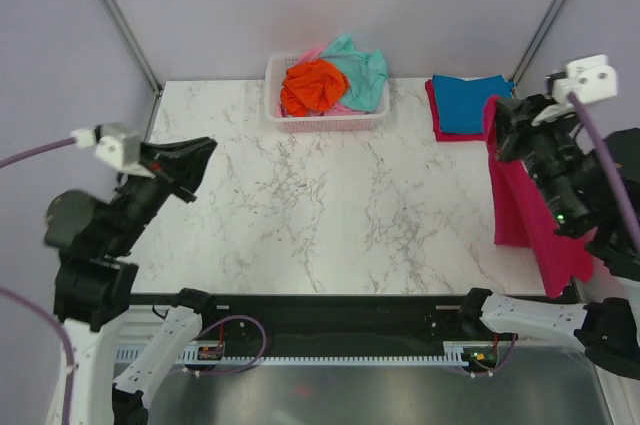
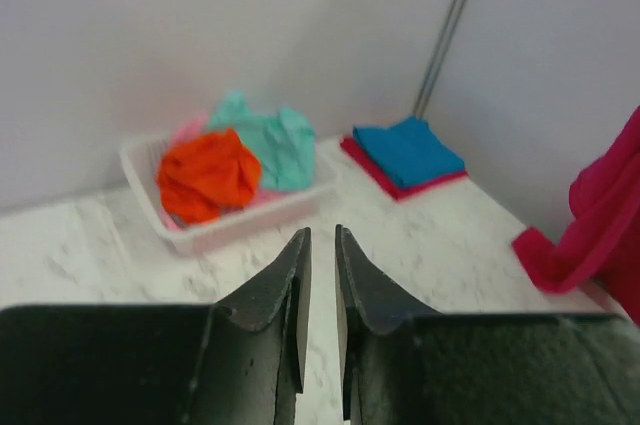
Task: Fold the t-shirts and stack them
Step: Flatten the tshirt out
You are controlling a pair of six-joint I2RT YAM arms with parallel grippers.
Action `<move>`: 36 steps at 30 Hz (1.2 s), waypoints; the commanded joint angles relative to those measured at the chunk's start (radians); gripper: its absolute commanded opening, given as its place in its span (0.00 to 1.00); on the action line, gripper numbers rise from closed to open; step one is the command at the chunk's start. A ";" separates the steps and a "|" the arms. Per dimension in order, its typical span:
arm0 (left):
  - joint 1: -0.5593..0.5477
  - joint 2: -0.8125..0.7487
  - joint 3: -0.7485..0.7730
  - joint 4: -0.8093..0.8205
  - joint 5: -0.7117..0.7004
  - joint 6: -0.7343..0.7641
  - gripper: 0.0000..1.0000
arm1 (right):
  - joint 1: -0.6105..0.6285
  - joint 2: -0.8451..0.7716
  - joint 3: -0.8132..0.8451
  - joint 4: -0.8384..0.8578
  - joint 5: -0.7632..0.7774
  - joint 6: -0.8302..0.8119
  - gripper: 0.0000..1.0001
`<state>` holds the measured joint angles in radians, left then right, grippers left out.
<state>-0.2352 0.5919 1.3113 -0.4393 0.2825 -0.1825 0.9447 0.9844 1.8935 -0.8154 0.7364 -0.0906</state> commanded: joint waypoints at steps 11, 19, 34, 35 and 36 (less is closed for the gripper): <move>0.004 -0.007 -0.250 -0.073 -0.069 -0.123 0.14 | 0.222 0.522 0.370 0.117 -0.355 -0.026 0.00; 0.004 -0.083 -0.138 -0.200 -0.166 -0.072 0.19 | 0.447 0.288 0.218 0.420 0.389 -0.118 0.00; 0.004 -0.001 -0.234 -0.231 -0.095 -0.141 0.21 | 0.140 0.242 -0.507 -0.091 0.324 0.365 0.98; 0.004 0.014 -0.242 -0.243 -0.109 -0.144 0.22 | 0.112 0.287 -0.526 -0.100 0.317 0.388 0.98; 0.004 0.020 -0.250 -0.263 -0.117 -0.143 0.23 | 0.083 0.322 -0.537 -0.103 0.267 0.408 0.98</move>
<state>-0.2352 0.5808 1.0889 -0.6621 0.1638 -0.2955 1.1099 1.1725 1.4170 -0.7620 1.1854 0.2386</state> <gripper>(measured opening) 0.218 0.979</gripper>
